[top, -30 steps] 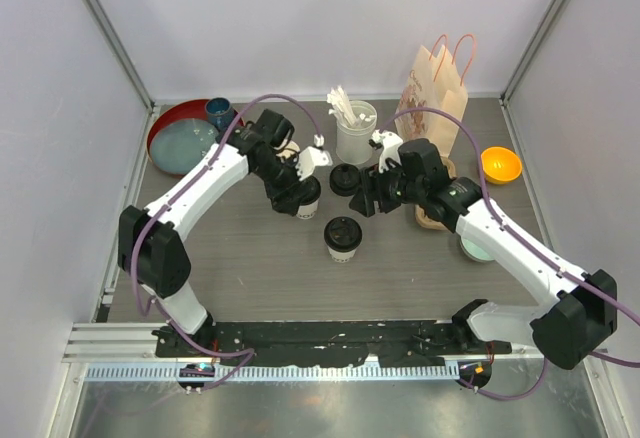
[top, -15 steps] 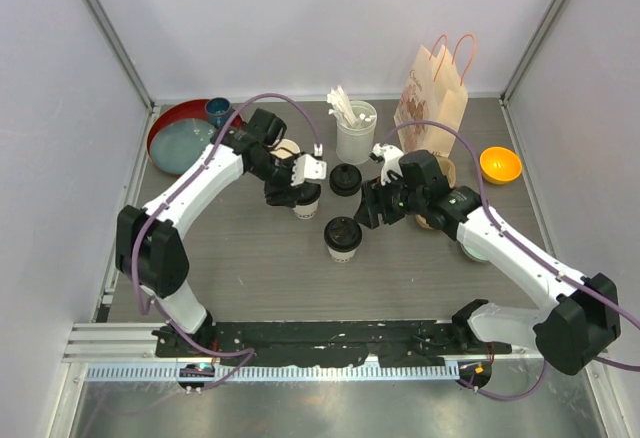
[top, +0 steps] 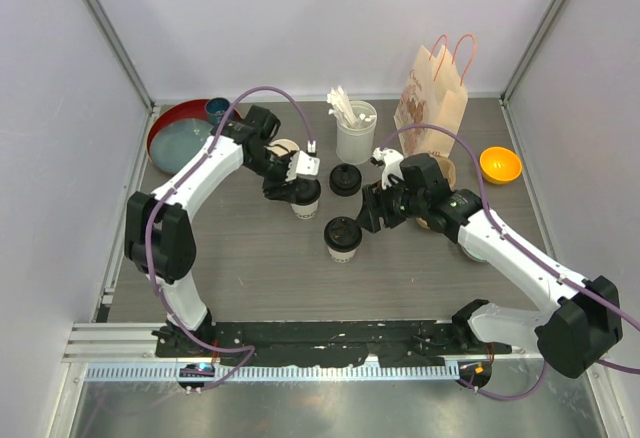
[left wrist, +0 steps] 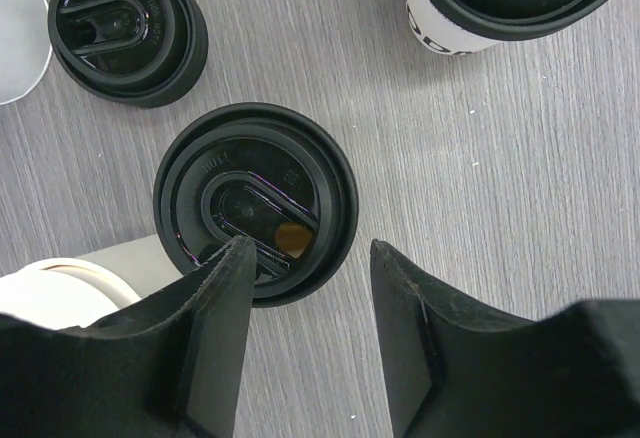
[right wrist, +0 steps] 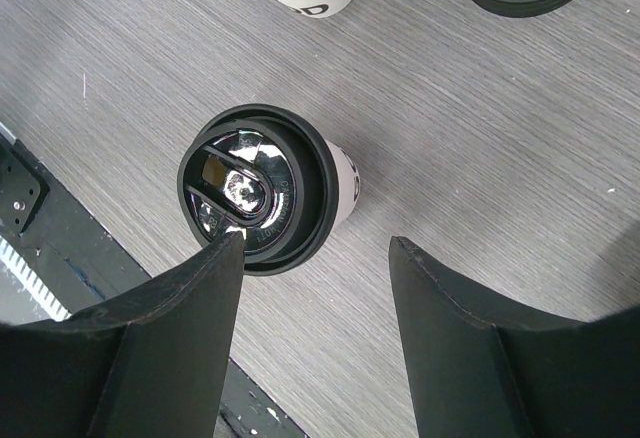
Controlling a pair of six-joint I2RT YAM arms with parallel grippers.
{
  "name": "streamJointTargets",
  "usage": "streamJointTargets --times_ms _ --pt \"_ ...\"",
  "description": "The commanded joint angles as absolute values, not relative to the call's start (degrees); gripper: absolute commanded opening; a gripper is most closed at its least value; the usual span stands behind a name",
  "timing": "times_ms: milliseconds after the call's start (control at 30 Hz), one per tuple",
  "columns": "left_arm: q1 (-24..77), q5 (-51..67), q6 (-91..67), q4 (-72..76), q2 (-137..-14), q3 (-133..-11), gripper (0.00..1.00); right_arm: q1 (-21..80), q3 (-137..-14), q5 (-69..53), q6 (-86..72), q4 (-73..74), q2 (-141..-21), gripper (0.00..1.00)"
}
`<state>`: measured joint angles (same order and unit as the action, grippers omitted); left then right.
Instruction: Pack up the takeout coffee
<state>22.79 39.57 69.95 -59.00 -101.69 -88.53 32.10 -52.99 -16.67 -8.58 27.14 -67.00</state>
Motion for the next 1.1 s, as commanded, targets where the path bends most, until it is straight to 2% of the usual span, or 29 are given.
streamJointTargets --times_ms 0,433,700,767,867,900,1000,1067 --pt "22.94 40.61 68.83 -56.70 -102.04 -89.47 0.51 32.17 -53.17 -19.24 -7.29 25.58 -66.97 0.65" --pt "24.70 37.18 67.86 -56.34 -103.71 -87.63 0.35 32.17 -52.12 -24.35 -8.00 23.99 -67.24 0.65" --pt "25.66 35.34 68.90 -56.69 -103.27 -86.66 0.32 32.17 -52.12 -25.22 -8.00 24.17 -67.15 0.65" --pt "26.10 34.37 69.26 -56.69 -103.18 -86.13 0.28 32.17 -52.12 -25.31 -8.00 24.17 -67.24 0.65" --pt "27.15 32.52 69.17 -56.95 -102.83 -85.61 0.14 32.17 -52.21 -25.49 -8.09 24.08 -67.32 0.65" --pt "27.33 32.26 69.00 -57.21 -102.75 -85.52 0.07 32.17 -52.21 -25.58 -8.17 24.17 -67.32 0.65" --pt "27.86 32.08 67.86 -58.09 -101.78 -85.69 0.00 32.17 -52.29 -25.66 -8.09 24.26 -67.06 0.65" --pt "28.04 31.99 66.11 -58.27 -100.99 -86.04 0.00 32.17 -52.29 -25.66 -8.00 24.43 -66.80 0.65"
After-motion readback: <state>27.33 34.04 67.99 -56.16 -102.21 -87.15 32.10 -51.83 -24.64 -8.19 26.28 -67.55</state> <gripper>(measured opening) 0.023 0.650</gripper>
